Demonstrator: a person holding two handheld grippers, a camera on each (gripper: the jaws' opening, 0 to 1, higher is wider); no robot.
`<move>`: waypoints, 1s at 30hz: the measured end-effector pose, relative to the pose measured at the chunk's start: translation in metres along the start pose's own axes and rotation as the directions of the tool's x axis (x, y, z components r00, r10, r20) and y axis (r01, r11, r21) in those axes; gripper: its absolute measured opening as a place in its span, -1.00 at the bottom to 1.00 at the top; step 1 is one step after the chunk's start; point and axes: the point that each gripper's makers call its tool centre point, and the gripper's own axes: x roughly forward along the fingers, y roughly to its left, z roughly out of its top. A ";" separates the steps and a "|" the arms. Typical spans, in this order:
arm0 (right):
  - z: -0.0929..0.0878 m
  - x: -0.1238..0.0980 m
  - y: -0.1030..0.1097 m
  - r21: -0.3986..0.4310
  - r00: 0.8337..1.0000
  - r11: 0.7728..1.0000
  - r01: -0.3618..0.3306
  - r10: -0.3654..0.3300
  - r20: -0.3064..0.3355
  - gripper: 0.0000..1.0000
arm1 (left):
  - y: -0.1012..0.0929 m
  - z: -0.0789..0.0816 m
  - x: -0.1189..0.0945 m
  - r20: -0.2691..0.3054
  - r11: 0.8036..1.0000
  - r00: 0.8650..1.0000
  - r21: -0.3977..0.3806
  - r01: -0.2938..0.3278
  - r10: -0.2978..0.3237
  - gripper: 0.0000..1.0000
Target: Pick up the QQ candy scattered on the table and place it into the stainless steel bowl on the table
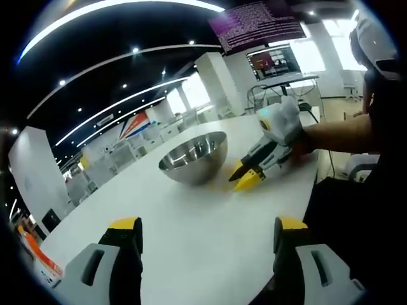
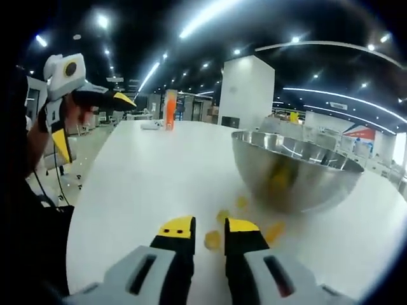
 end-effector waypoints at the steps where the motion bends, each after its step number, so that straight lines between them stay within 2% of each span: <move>1: 0.000 0.000 0.001 -0.001 1.000 1.000 0.000 0.000 0.000 -0.66 | 0.000 0.001 0.000 0.002 1.000 1.000 0.000 0.000 0.000 0.71; 11: -0.004 0.000 0.002 -0.044 1.000 0.999 0.005 -0.006 -0.009 -0.74 | -0.002 -0.001 0.000 -0.001 1.000 1.000 0.000 0.004 -0.004 0.70; 16: -0.006 0.002 0.002 -0.112 1.000 0.994 0.005 -0.006 -0.012 -0.81 | 0.000 -0.001 0.000 0.000 1.000 1.000 -0.002 0.000 0.000 0.69; 30: -0.005 0.002 0.005 -0.126 1.000 0.992 0.010 -0.011 -0.008 -0.85 | -0.002 -0.002 0.002 -0.002 1.000 1.000 -0.002 0.007 -0.007 0.69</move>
